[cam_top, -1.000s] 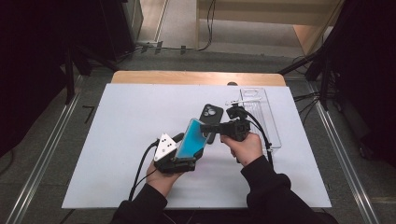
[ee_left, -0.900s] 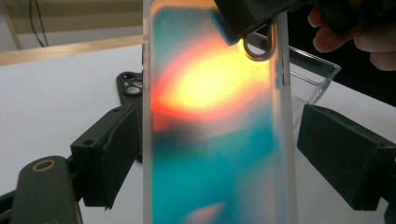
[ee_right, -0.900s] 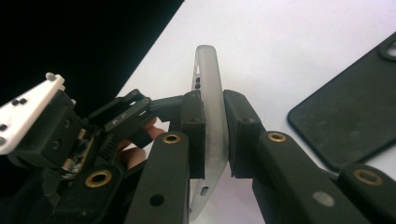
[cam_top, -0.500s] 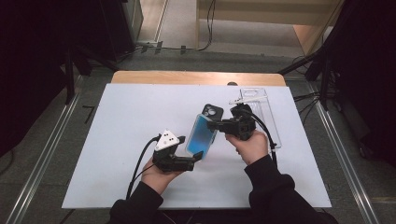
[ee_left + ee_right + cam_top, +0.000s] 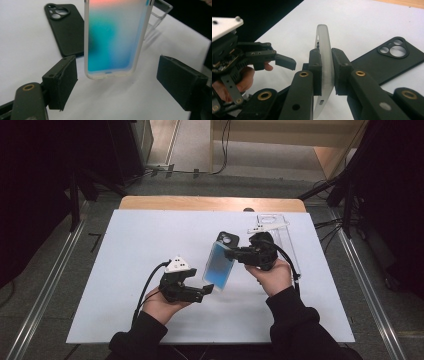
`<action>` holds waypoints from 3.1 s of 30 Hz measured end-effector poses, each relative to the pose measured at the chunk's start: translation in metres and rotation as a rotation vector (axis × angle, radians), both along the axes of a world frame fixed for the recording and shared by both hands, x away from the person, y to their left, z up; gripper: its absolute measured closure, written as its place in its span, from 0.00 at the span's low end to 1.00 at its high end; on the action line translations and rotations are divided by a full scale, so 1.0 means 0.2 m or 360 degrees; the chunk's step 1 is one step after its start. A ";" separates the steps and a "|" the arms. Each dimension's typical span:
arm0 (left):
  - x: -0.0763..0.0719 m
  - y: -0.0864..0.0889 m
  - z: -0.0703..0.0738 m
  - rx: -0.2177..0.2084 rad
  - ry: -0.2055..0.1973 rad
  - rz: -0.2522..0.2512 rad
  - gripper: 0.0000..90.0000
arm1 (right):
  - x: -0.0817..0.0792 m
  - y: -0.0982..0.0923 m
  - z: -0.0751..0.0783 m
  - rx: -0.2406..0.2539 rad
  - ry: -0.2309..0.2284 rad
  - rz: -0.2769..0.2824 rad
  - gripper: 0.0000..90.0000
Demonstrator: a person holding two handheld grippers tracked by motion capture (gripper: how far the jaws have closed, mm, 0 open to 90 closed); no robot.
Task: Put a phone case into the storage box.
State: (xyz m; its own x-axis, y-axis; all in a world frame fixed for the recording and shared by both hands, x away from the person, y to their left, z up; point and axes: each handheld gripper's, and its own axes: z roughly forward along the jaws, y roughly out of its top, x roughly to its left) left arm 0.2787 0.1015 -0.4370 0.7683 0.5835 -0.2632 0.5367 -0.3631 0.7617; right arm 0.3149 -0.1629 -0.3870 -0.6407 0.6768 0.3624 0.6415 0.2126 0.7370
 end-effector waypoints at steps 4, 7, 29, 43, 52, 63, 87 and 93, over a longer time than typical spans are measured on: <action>0.02 0.02 0.01 0.0008 0.0046 -0.0044 0.22 | 0.00 0.00 0.01 -0.0009 -0.0011 0.0039 0.86; 0.02 0.03 0.03 0.0071 0.0046 -0.0067 0.22 | -0.01 -0.01 0.01 -0.0028 -0.0034 0.0091 0.86; 0.10 0.11 0.15 0.0011 0.0052 -0.0275 0.32 | -0.03 -0.02 0.02 -0.0131 -0.0193 0.0488 0.86; 0.15 0.09 0.23 0.0021 -0.0017 -0.0480 0.35 | -0.01 0.02 0.03 -0.0113 -0.0234 0.0738 0.85; 0.20 0.07 0.25 0.0015 0.0012 -0.0589 0.40 | 0.01 0.03 0.03 -0.0116 -0.0295 0.0906 0.85; 0.22 0.03 0.24 0.0029 -0.0001 -0.0723 0.55 | 0.00 0.04 0.03 -0.0118 -0.0301 0.0994 0.85; 0.21 0.03 0.24 -0.0031 0.0078 -0.0852 0.90 | 0.00 0.05 0.01 -0.0057 -0.0230 0.1075 0.80; 0.22 0.06 0.26 -0.0031 0.0117 -0.0783 0.90 | 0.01 0.00 0.03 0.0018 -0.0244 0.0972 0.58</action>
